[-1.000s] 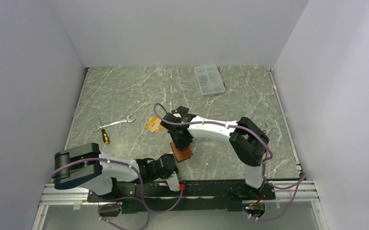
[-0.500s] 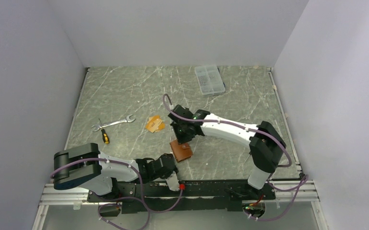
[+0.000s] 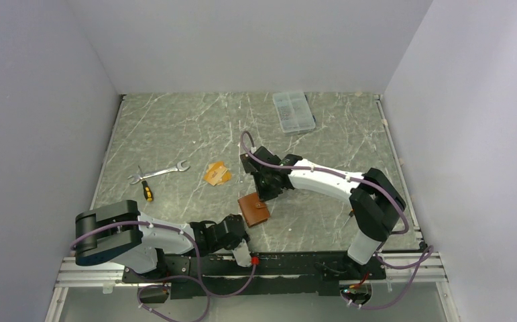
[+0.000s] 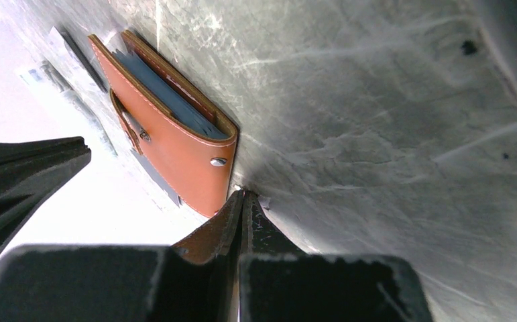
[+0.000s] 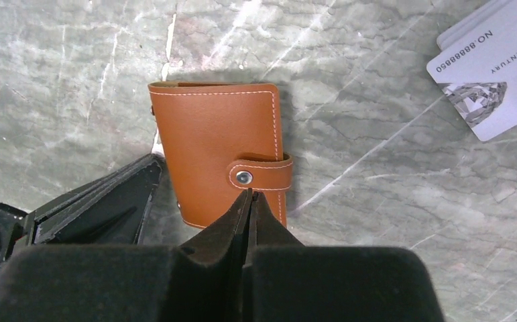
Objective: Put the credit cards into the card holder
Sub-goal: Close the card holder at the center of the board.
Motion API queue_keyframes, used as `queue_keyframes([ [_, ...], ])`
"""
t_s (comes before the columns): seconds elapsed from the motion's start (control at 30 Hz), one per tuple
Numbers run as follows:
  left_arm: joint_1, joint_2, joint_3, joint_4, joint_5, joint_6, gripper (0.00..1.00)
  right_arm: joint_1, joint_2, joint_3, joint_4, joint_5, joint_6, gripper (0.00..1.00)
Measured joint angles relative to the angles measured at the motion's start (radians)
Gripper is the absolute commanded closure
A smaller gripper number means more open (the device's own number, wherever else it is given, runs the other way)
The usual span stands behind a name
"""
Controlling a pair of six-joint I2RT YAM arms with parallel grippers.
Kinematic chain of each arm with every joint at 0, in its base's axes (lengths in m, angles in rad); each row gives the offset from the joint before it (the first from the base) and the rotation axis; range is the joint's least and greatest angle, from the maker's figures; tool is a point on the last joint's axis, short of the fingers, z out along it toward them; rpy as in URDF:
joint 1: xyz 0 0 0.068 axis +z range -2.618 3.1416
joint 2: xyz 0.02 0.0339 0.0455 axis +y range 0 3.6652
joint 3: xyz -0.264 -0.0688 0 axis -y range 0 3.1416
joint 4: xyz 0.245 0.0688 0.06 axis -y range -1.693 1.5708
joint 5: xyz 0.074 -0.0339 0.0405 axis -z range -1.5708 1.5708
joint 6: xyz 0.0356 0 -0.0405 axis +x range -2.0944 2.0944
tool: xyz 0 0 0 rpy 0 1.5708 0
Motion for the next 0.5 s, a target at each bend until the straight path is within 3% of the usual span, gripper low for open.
queue_keyframes([
  [0.5, 0.004, 0.000, 0.000, -0.003, 0.000, 0.000, 0.96, 0.003, 0.043, -0.001, 0.044, -0.027, 0.008, 0.99],
])
